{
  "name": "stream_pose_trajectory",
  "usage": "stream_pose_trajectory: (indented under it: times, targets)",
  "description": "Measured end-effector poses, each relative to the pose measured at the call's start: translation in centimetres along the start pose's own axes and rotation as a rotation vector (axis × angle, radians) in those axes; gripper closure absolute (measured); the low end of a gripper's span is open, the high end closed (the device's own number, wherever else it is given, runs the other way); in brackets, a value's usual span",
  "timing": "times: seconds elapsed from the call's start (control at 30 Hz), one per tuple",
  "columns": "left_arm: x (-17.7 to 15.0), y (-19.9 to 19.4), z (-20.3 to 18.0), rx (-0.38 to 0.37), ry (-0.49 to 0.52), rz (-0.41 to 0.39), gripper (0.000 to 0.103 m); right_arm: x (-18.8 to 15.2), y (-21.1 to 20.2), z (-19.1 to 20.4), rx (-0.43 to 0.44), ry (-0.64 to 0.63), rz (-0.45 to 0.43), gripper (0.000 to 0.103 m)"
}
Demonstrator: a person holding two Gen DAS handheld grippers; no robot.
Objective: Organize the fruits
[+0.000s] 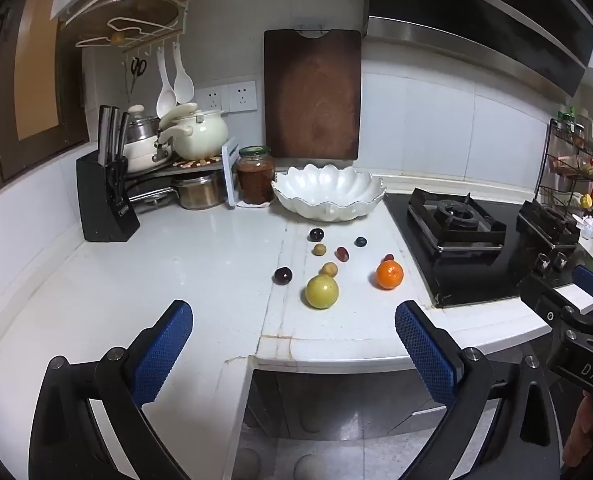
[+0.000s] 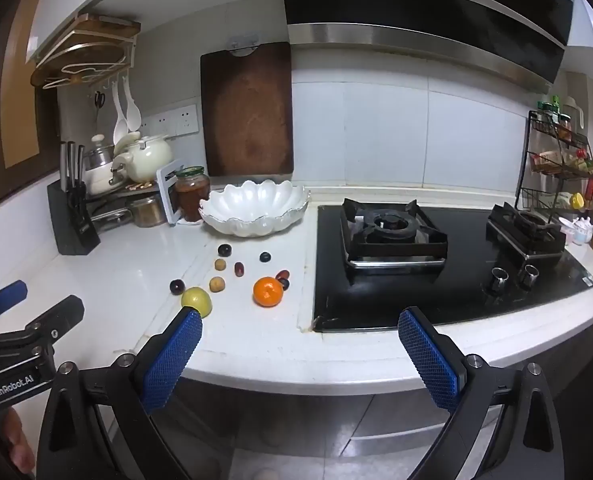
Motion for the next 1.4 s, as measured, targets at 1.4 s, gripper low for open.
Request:
stream_pose_trajectory:
  times: [1.4]
  targets:
    - [0.6,-1.7,0.0,-0.030,0.013,-0.021,0.000,0.3,-1.3,-0.7,-0.016,0.011,-0.054,0.003]
Point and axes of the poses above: each gripper's, at about its wrist camera, not at the fingertips, and y roughly the way its jaws point, z to its left, x to its top, the point moved 6 cm from there along y, roughly the way its jaws point, and after that the axes turned 13 degrees about -x, right-handed, at the moved point
